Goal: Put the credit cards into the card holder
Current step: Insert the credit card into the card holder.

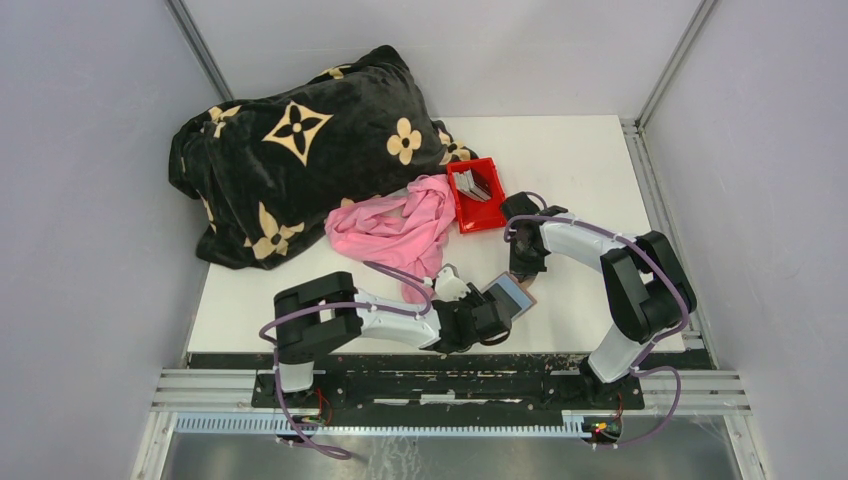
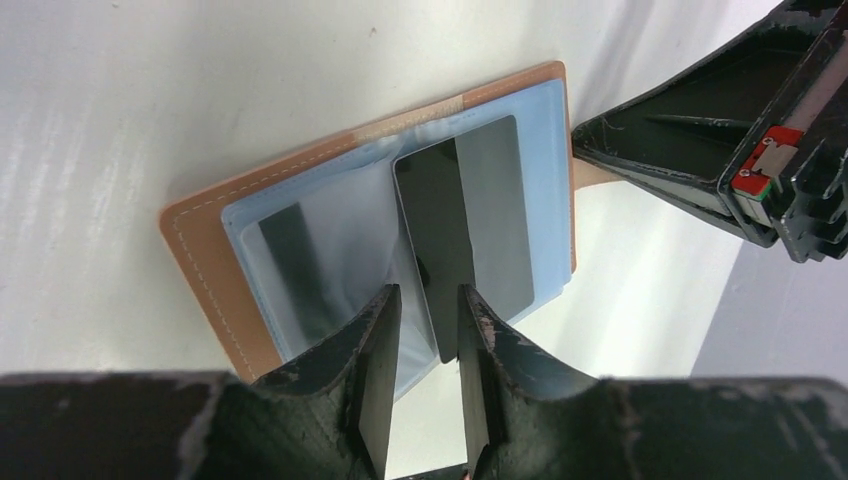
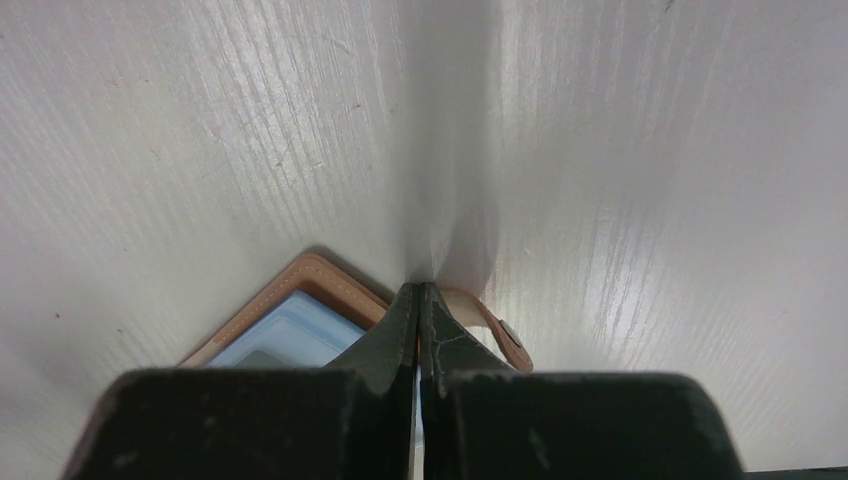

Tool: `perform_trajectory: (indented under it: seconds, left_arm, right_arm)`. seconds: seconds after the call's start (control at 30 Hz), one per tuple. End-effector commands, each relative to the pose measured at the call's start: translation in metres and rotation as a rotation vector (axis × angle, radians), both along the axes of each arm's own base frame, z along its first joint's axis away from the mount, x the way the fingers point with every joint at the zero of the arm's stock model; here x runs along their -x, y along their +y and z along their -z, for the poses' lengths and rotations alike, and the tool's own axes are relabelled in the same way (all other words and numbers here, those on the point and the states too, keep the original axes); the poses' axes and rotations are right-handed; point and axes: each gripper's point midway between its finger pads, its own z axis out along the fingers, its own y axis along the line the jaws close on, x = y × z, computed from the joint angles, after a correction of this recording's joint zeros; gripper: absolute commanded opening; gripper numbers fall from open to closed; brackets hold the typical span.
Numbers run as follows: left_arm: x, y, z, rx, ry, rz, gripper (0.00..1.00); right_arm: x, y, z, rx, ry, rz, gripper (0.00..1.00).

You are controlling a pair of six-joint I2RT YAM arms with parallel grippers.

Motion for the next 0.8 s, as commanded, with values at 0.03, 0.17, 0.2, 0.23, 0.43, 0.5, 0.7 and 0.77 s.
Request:
perform_trajectory:
  seconds: [0.03, 0.17, 0.2, 0.23, 0.43, 0.5, 0.7, 0.77]
  left_arm:
    - [0.01, 0.067, 0.026, -0.355, -0.016, 0.041, 0.35]
    - [0.008, 0.067, 0.017, -0.351, -0.049, 0.04, 0.32]
    - [0.008, 0.068, 0.016, -0.351, -0.055, 0.04, 0.3]
    - [0.008, 0.069, 0.015, -0.353, -0.061, 0.04, 0.28]
    - [0.009, 0.068, 0.014, -0.376, -0.08, 0.065, 0.16]
    - [0.009, 0.065, 0.015, -0.385, -0.081, 0.078, 0.12]
    - [0.009, 0.05, 0.017, -0.392, -0.096, 0.141, 0.07]
    - [0.008, 0.045, 0.017, -0.403, -0.101, 0.16, 0.06]
  right_arm:
    - [0.029, 0.018, 0.028, -0.081, 0.129, -0.01, 0.01]
    - [0.029, 0.019, 0.029, -0.085, 0.13, -0.011, 0.01]
    - [0.029, 0.02, 0.029, -0.087, 0.13, -0.012, 0.01]
    - [0.029, 0.02, 0.029, -0.089, 0.131, -0.012, 0.01]
    - [0.03, 0.02, 0.032, -0.091, 0.138, -0.013, 0.01]
    - [0.03, 0.021, 0.033, -0.091, 0.138, -0.015, 0.01]
    - [0.03, 0.021, 0.034, -0.093, 0.143, -0.017, 0.01]
    - [0.031, 0.021, 0.035, -0.094, 0.144, -0.017, 0.01]
